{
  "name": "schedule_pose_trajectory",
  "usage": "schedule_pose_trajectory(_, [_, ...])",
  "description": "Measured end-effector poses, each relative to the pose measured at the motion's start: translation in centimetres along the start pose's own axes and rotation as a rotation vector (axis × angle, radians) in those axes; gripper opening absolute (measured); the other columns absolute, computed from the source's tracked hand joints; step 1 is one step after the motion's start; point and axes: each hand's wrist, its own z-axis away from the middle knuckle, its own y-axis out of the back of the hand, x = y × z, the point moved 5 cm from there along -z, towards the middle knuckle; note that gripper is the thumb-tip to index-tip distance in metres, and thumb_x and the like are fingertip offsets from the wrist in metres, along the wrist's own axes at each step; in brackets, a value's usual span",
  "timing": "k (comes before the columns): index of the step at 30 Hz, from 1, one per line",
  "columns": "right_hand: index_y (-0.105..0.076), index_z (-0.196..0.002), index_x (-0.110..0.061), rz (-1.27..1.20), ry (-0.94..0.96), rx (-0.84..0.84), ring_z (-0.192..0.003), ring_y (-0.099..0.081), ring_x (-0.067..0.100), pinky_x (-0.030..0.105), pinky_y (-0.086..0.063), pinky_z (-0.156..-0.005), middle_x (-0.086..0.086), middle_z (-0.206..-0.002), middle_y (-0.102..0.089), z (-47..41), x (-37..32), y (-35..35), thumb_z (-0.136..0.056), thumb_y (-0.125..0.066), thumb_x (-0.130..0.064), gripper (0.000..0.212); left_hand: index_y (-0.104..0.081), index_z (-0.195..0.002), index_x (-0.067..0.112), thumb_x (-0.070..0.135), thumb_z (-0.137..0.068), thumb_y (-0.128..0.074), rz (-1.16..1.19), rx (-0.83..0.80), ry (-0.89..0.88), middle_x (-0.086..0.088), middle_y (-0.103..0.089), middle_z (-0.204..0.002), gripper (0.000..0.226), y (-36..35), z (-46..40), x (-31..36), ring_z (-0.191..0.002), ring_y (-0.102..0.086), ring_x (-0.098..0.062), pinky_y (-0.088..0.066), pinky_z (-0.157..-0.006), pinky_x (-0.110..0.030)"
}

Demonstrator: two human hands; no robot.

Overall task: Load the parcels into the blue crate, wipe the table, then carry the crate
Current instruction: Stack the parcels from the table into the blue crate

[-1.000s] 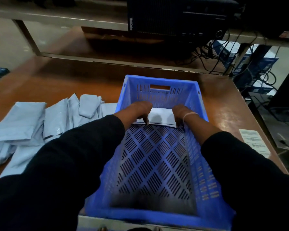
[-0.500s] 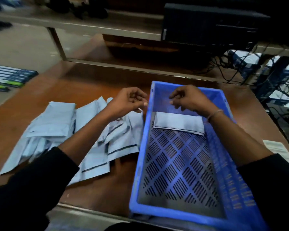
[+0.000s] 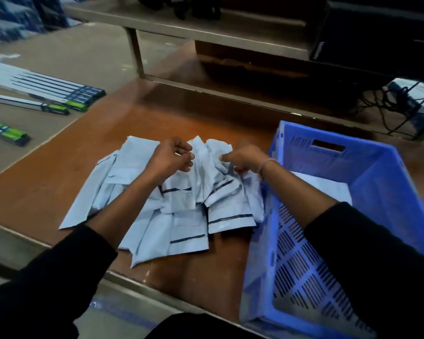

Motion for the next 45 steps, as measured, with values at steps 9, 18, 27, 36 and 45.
schedule_pose_trajectory(9, [-0.056,-0.131,-0.003,-0.309,-0.226,-0.044,-0.098,-0.065,0.037,0.053,-0.059,-0.078,0.015,-0.125,-0.061,-3.3,-1.2,-3.3,-0.069,-0.088,-0.029,0.075,-0.064,-0.111,-0.002,0.006,-0.091,-0.073,0.010,-0.088,0.016,-0.022,-0.074,-0.091,0.024,0.7,-0.2,-0.7,-0.075,-0.076,-0.030,-0.064,-0.070,-0.037])
schedule_pose_trajectory(18, [-0.066,-0.084,-0.005,-0.222,0.022,0.188,-0.068,-0.057,0.021,0.029,-0.045,-0.054,0.006,-0.076,-0.059,-0.5,-2.6,2.4,-0.067,-0.091,-0.027,0.038,-0.056,-0.125,-0.009,0.024,-0.102,-0.061,0.397,-0.129,0.194,-0.024,-0.073,-0.109,0.040,-1.1,-1.9,0.5,-0.092,-0.077,-0.030,-0.064,-0.081,-0.034])
schedule_pose_trajectory(27, [-0.062,-0.109,-0.005,-0.368,0.169,0.067,-0.079,-0.068,0.016,0.033,-0.058,-0.072,0.007,-0.093,-0.073,1.3,-3.5,1.8,-0.068,-0.091,-0.029,0.056,-0.056,-0.135,0.007,0.029,-0.094,-0.072,0.553,-0.091,0.250,-0.012,-0.072,-0.122,0.049,-1.8,-3.7,1.2,-0.098,-0.076,-0.031,-0.064,-0.077,-0.042])
schedule_pose_trajectory(36, [-0.055,-0.068,-0.011,-0.201,-0.102,-0.092,-0.039,-0.044,0.015,0.021,-0.035,-0.042,0.008,-0.059,-0.052,0.1,-2.0,-3.3,-0.079,-0.082,-0.024,0.032,-0.065,-0.112,0.010,0.033,-0.094,-0.071,0.446,0.068,0.120,-0.008,-0.075,-0.112,0.030,3.1,-3.8,0.4,-0.102,-0.074,-0.023,-0.063,-0.083,-0.036])
schedule_pose_trajectory(45, [-0.047,-0.066,-0.013,-0.245,-0.103,0.024,-0.058,-0.044,0.016,0.023,-0.039,-0.052,0.006,-0.068,-0.047,-0.7,-1.9,-1.7,-0.087,-0.066,-0.004,0.030,-0.055,-0.134,0.010,0.048,-0.099,-0.059,0.366,0.136,0.170,-0.006,-0.070,-0.121,0.052,4.2,-2.8,-1.0,-0.107,-0.069,-0.023,-0.059,-0.086,-0.037])
